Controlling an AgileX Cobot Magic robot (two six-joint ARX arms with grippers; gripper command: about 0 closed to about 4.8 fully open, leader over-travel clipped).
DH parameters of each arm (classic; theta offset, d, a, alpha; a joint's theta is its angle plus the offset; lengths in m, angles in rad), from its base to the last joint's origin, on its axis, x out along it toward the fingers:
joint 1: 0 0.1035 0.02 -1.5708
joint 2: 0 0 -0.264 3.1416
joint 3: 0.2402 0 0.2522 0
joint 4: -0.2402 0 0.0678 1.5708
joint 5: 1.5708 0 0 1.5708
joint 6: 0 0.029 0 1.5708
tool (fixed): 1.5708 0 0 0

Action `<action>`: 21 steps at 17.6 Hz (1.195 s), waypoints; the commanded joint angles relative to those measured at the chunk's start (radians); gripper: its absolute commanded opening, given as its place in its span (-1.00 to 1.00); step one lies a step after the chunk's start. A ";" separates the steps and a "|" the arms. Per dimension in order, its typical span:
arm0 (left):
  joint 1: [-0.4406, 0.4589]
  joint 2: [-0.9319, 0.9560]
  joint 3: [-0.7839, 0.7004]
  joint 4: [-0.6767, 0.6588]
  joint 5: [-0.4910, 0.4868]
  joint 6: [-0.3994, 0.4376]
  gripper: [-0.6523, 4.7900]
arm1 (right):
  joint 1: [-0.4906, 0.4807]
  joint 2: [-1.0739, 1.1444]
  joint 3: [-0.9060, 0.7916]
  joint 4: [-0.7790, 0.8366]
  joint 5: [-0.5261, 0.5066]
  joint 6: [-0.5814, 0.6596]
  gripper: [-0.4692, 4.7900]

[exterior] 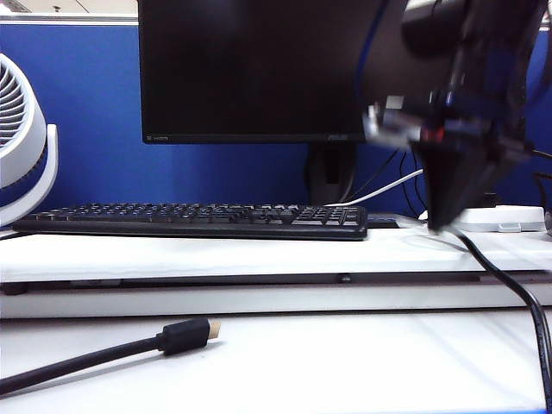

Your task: Pick up the Type-C charging cable and the charging base, insert one end of the Type-C charger into the corresponding slot on the base, and finally place the plugged-in charger back on the table.

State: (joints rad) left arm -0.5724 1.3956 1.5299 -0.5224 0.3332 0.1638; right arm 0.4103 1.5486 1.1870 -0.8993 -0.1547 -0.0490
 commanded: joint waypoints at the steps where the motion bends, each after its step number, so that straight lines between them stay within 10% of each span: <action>1: -0.001 -0.007 0.003 0.008 0.008 0.000 -0.78 | 0.003 -0.063 0.005 -0.006 -0.079 -0.082 -0.83; 12: -0.001 -0.007 0.003 0.008 0.008 0.000 -0.78 | 0.003 -0.078 0.003 -0.133 -0.089 -0.213 -0.81; 16: -0.001 -0.007 0.003 0.007 0.008 0.000 -0.78 | 0.003 -0.078 0.003 -0.121 -0.122 -0.207 -0.21; 21: -0.001 -0.007 0.003 0.006 0.008 0.000 -0.78 | 0.003 -0.078 0.040 0.036 -0.158 0.247 -0.21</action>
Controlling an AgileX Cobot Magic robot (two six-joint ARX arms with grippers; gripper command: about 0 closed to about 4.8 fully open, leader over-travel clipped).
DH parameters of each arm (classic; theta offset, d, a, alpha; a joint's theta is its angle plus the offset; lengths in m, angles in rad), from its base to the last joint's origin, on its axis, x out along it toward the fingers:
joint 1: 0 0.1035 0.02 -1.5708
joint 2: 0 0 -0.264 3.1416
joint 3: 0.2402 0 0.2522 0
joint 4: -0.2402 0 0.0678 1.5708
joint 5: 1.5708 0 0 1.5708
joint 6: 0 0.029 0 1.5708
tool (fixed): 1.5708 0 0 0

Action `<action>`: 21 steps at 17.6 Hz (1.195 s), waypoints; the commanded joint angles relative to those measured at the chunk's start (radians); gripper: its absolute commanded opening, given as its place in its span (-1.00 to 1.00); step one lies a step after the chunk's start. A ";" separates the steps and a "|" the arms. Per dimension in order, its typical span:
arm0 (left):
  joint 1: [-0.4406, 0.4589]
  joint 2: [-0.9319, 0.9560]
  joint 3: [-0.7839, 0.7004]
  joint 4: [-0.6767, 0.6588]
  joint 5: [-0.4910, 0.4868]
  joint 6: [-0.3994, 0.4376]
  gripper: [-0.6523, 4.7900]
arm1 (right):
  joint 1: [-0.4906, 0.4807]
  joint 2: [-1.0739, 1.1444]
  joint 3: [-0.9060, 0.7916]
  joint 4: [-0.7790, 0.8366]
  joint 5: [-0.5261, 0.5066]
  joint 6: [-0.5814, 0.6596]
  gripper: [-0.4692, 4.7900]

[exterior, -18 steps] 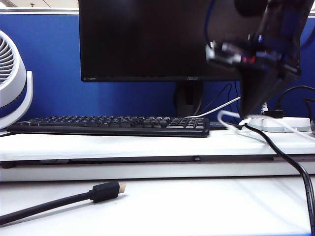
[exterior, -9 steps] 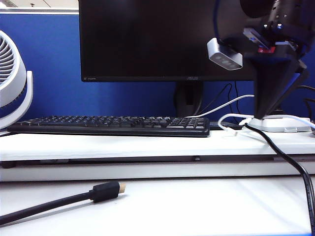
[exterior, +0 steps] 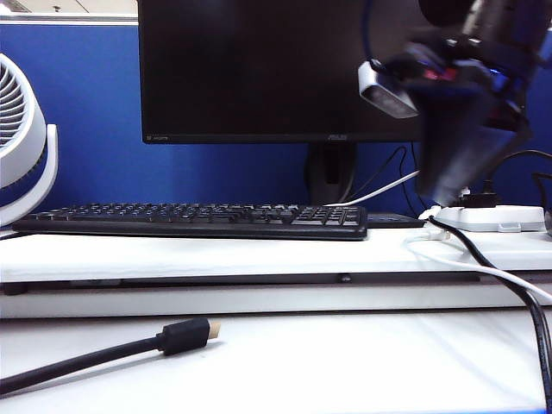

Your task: Pick up the Type-C charging cable and the charging base, insert one end of the Type-C charger into the corresponding slot on the base, and finally place the plugged-in charger back on the table.

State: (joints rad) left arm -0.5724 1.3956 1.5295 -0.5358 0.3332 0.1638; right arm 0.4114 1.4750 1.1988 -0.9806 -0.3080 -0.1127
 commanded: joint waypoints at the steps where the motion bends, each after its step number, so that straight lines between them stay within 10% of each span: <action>1: -0.001 -0.007 0.003 0.020 0.008 0.000 -0.78 | 0.002 -0.005 0.031 0.178 -0.005 0.427 -0.22; 6: -0.001 -0.007 0.003 0.019 0.034 -0.008 -0.78 | 0.001 0.008 0.030 0.351 0.083 0.776 -0.22; 21: -0.001 -0.007 0.003 0.012 0.075 -0.008 -0.78 | -0.050 0.156 0.029 0.261 0.159 0.899 -0.21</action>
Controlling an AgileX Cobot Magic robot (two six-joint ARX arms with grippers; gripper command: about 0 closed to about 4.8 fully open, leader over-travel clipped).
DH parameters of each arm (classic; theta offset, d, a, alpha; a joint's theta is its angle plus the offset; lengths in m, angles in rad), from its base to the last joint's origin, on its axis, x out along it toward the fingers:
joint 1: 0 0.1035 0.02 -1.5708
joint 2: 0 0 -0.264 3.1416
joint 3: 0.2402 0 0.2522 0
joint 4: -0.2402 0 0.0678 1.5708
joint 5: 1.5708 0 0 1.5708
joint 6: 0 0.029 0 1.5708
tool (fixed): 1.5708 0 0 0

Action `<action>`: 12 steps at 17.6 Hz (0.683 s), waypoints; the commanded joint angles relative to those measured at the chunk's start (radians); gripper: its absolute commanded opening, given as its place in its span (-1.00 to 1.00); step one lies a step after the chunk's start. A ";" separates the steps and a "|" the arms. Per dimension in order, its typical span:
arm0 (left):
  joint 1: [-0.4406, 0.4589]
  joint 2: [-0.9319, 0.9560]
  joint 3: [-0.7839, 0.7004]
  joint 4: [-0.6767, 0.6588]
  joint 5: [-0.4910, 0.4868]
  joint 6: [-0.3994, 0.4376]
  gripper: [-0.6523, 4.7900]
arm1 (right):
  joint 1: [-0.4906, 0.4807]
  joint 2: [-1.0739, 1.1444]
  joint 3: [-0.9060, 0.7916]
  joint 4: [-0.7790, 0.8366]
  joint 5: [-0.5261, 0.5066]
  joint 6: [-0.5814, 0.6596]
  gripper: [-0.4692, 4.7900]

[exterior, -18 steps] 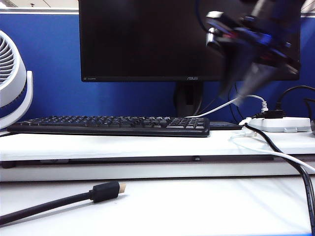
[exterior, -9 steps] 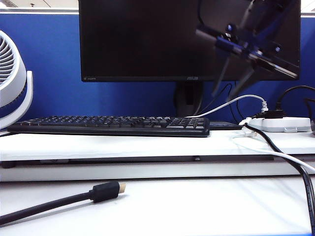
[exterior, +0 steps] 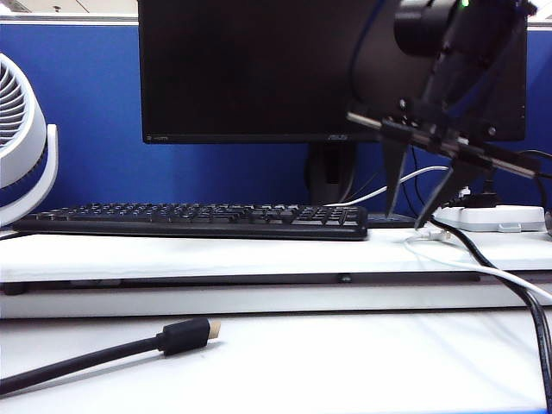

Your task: Pick up the Type-C charging cable and the charging base, insert one end of the Type-C charger into the corresponding slot on the base, and finally place the plugged-in charger back on the table.

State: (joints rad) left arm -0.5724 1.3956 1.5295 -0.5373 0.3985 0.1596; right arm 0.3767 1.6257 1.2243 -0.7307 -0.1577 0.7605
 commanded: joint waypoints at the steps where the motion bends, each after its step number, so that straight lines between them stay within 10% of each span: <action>1: -0.001 -0.007 0.003 0.013 0.010 -0.003 -0.78 | -0.031 0.011 0.003 0.023 0.009 0.030 -0.21; 12: -0.001 -0.007 0.003 0.011 0.010 -0.003 -0.78 | -0.071 0.041 0.003 0.072 -0.001 0.072 -0.21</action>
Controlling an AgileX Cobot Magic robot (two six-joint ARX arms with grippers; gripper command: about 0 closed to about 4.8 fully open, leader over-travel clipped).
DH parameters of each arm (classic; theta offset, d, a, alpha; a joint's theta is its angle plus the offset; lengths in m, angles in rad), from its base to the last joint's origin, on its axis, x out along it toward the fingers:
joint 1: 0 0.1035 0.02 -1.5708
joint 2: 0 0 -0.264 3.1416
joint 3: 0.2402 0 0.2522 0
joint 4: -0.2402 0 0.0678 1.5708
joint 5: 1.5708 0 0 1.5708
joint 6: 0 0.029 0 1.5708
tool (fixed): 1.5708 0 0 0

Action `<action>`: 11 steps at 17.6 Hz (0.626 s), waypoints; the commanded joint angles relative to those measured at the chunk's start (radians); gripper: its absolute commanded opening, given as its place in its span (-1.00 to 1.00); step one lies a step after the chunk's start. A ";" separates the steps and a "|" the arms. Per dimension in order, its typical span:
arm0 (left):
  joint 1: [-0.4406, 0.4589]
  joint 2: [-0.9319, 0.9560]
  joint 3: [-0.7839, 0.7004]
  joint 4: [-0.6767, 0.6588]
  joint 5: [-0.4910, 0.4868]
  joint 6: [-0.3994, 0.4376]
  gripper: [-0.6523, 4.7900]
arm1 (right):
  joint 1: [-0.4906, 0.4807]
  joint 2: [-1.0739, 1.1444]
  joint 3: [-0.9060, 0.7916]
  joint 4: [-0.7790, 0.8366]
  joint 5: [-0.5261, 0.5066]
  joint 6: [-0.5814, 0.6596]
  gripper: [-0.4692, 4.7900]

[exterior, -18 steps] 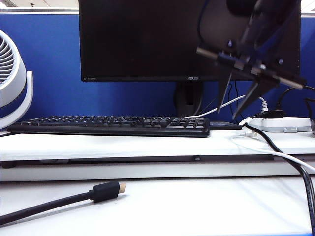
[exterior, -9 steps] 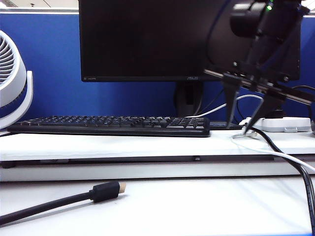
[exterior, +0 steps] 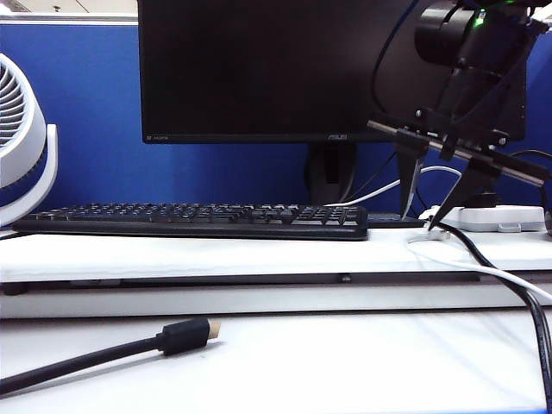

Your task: Pick up the Type-C charging cable and the charging base, insert one end of the Type-C charger into the corresponding slot on the base, and finally place the plugged-in charger back on the table.

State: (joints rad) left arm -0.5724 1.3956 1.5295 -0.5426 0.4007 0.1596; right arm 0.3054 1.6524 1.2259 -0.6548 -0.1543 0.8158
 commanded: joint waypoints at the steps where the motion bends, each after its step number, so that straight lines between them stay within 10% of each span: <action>1: -0.001 -0.007 0.003 0.016 0.008 -0.003 -0.78 | 0.000 0.021 0.002 -0.004 -0.004 0.022 -0.21; 9: -0.001 -0.007 0.003 0.004 0.008 -0.003 -0.78 | -0.004 0.045 0.002 -0.004 -0.002 0.031 -0.23; 11: -0.001 -0.007 0.003 0.005 0.008 -0.003 -0.78 | -0.004 0.045 0.002 -0.008 -0.006 0.029 -0.70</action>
State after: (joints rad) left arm -0.5724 1.3956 1.5295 -0.5598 0.4011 0.1596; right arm 0.3012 1.6867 1.2304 -0.6525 -0.1608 0.8455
